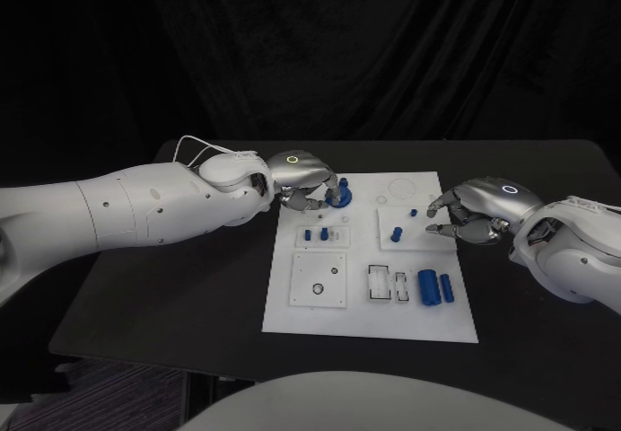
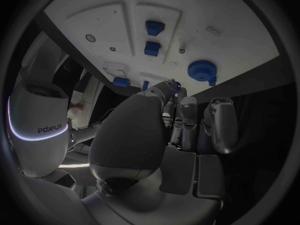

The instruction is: Assemble the parts on the task board

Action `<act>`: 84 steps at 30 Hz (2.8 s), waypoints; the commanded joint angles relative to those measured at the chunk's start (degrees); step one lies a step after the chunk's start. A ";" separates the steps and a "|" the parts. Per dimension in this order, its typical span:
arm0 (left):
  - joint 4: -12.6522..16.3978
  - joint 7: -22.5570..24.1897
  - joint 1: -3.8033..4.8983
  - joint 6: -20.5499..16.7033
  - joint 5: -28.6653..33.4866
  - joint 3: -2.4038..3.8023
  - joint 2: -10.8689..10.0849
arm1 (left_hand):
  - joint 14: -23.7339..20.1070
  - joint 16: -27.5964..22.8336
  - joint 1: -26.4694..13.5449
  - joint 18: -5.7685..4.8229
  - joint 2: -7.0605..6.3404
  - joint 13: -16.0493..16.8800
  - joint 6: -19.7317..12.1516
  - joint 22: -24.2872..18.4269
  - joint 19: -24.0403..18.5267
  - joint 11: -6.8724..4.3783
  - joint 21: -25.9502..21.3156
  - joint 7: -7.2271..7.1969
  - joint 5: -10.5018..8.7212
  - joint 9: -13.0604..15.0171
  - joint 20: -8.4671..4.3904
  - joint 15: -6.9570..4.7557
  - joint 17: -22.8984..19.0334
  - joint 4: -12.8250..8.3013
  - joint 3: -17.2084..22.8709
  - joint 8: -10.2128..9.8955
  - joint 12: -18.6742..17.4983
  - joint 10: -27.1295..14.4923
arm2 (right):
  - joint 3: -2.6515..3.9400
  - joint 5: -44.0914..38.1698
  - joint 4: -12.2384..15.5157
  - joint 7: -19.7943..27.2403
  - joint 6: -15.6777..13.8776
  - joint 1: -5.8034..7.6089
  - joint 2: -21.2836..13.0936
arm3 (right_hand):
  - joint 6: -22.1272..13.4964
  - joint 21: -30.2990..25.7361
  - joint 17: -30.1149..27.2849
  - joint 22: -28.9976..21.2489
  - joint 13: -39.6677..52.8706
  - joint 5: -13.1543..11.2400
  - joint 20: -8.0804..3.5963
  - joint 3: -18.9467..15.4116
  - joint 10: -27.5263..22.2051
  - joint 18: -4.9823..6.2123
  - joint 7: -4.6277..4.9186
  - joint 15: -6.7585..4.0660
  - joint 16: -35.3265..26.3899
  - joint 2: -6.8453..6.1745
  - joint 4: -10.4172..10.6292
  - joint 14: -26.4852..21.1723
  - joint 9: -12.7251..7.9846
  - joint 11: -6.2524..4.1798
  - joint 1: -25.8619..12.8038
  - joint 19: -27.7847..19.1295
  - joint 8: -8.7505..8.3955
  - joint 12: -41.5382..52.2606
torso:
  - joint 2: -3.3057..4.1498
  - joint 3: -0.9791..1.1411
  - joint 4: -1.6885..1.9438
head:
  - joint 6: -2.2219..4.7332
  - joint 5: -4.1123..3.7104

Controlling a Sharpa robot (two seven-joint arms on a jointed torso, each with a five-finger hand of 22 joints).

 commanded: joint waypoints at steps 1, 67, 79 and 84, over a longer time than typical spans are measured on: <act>-0.62 -0.38 -0.11 3.02 0.00 0.04 -0.01 | -0.03 -0.24 -0.37 -0.80 0.18 -0.08 0.31 10.38 -0.10 -2.28 -0.26 0.02 -0.15 0.15 0.13 0.38 -0.22 0.06 0.03 0.26 -0.35 2.60 | 0.03 0.72 0.02 0.64 1.66 -0.13 -0.10 | 1.39 -0.52 -0.15 9.42 2.58 -0.23 0.03 0.28 -0.63 0.53 -0.17 0.27 -0.17 0.48 -0.07 1.38 -0.08 0.10 0.13 -0.57 0.09 -0.29 | 0.02 -0.07 0.06 | -0.01 0.04; -1.93 -3.68 -3.07 6.65 0.00 0.04 0.49 | -1.71 -1.67 -0.34 -0.48 -0.21 -1.21 -0.41 9.96 -1.09 -2.16 -1.76 -0.33 0.37 -0.12 0.25 0.42 -3.12 -0.37 0.12 -0.86 -2.27 3.03 | 0.03 1.49 -0.19 1.24 3.38 -0.17 0.23 | 2.05 -0.85 -0.44 9.38 2.38 -0.35 0.14 0.35 -0.79 0.56 -0.13 0.39 -0.43 0.19 -0.44 1.31 -0.65 0.24 0.68 -0.59 -0.05 -0.45 | -0.02 0.00 -0.07 | -0.01 0.39; -2.32 -4.07 -3.34 7.73 0.00 0.04 0.95 | -2.03 -1.91 -0.32 -0.41 -0.18 -1.29 -0.51 9.86 -1.31 -2.16 -2.09 -0.38 0.41 -0.16 0.26 0.44 -3.58 -0.42 0.18 -0.99 -2.43 2.97 | 0.03 2.22 -0.22 1.32 3.64 -0.33 0.38 | 1.98 -0.99 -0.45 9.34 2.40 -0.35 0.14 0.37 -0.77 0.59 -0.11 0.39 -0.44 0.22 -0.44 1.31 -0.72 0.24 0.70 -0.63 -0.12 -0.43 | -0.02 0.01 -0.06 | -0.01 0.35; -2.21 -4.18 -3.44 7.37 0.00 0.04 0.64 | -2.07 -1.91 -0.16 -0.44 -0.17 -1.36 -0.64 9.90 -1.28 -2.16 -2.00 -0.43 0.56 -0.22 0.27 0.44 -3.55 -0.61 0.31 -1.16 -2.57 3.04 | 0.03 2.30 -0.24 1.29 3.74 -0.38 0.28 | 1.98 -0.99 -0.45 9.34 2.40 -0.35 0.14 0.37 -0.77 0.59 -0.11 0.39 -0.44 0.22 -0.44 1.31 -0.72 0.24 0.70 -0.63 -0.12 -0.43 | -0.01 0.01 -0.09 | -0.01 0.23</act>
